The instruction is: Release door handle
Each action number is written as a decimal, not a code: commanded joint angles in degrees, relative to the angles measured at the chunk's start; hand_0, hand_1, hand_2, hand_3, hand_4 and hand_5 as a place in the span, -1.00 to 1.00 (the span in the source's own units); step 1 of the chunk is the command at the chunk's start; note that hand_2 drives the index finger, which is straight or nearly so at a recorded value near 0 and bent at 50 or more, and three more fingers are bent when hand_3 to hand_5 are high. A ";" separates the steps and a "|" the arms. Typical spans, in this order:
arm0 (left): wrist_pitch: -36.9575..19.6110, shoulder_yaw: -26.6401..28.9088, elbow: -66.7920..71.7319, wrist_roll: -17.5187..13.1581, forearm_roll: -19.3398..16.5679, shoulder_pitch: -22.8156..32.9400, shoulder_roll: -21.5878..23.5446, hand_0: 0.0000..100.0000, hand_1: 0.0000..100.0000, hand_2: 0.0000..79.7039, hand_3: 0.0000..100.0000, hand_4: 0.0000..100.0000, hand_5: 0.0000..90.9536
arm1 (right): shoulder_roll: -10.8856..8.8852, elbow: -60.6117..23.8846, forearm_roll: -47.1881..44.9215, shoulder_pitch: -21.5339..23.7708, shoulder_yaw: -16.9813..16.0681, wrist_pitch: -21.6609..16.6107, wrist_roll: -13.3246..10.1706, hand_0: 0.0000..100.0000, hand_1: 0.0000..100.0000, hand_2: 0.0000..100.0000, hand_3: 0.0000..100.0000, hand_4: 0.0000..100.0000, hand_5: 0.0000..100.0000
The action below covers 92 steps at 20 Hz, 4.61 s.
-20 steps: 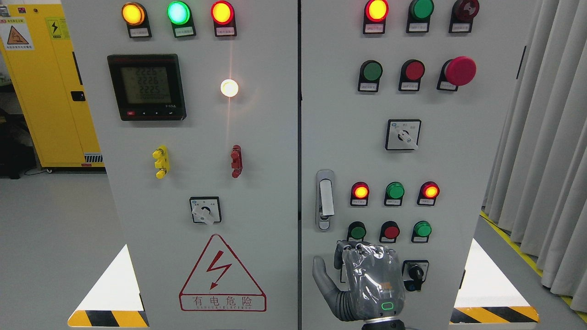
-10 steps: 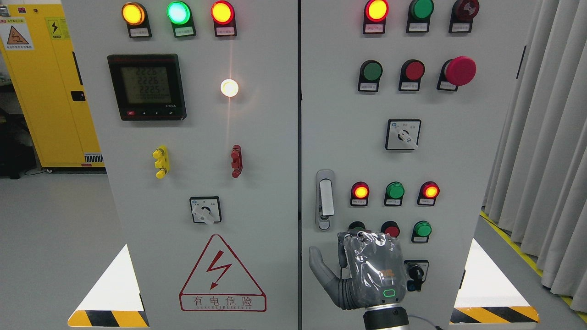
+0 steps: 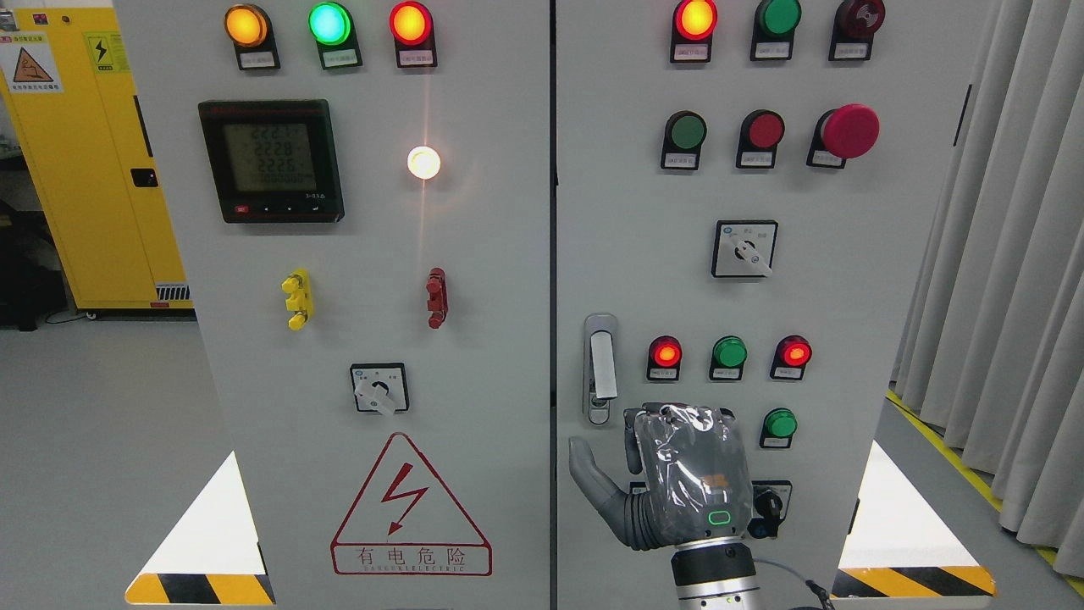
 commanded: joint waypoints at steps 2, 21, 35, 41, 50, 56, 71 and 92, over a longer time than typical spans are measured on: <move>0.05 0.02 0.00 0.03 0.00 0.01 0.00 -0.76 0.11 -1.00 -1.00 -1.00 -1.00 | -0.03 0.91 0.13 -2.05 -0.59 0.07 0.30 -0.36 -0.44 0.90 1.00 1.00 1.00; 0.05 0.02 0.00 0.03 0.00 0.01 0.00 -0.76 0.11 -1.00 -1.00 -1.00 -1.00 | 0.32 2.67 0.04 -4.77 -1.30 0.07 1.26 -0.34 -0.41 0.89 1.00 1.00 1.00; -0.04 0.02 0.00 0.03 0.00 0.01 0.00 -0.76 0.11 -1.00 -1.00 -1.00 -1.00 | 0.41 3.64 -0.13 -5.65 -1.39 0.25 1.26 -0.28 -0.38 0.88 1.00 1.00 1.00; -0.04 0.02 0.00 0.03 0.00 0.01 0.00 -0.76 0.11 -1.00 -1.00 -1.00 -1.00 | 0.41 3.55 -0.22 -5.65 -1.39 1.30 1.18 -0.23 -0.38 0.88 1.00 1.00 1.00; -0.04 0.02 0.00 0.03 0.00 0.01 0.00 -0.76 0.11 -1.00 -1.00 -1.00 -1.00 | 0.41 3.37 -0.22 -5.57 -1.39 1.65 1.09 -0.18 -0.33 0.88 1.00 1.00 1.00; 0.05 0.02 0.00 0.03 0.00 -0.08 0.00 -0.76 0.11 -1.00 -1.00 -1.00 -1.00 | 0.41 3.37 -0.31 -5.57 -1.39 1.74 1.09 -0.04 -0.32 0.87 1.00 1.00 1.00; 0.05 -0.07 0.00 0.03 0.00 0.01 0.00 -0.76 0.11 -1.00 -1.00 -1.00 -1.00 | 0.41 3.20 -0.40 -6.01 -1.21 1.83 1.09 0.14 -0.32 0.87 1.00 1.00 1.00; 0.05 0.02 0.00 0.03 0.00 -0.08 0.00 -0.76 0.11 -1.00 -1.00 -1.00 -1.00 | 0.32 2.93 -0.31 -5.39 -1.56 2.18 0.91 0.08 -0.19 0.87 1.00 1.00 1.00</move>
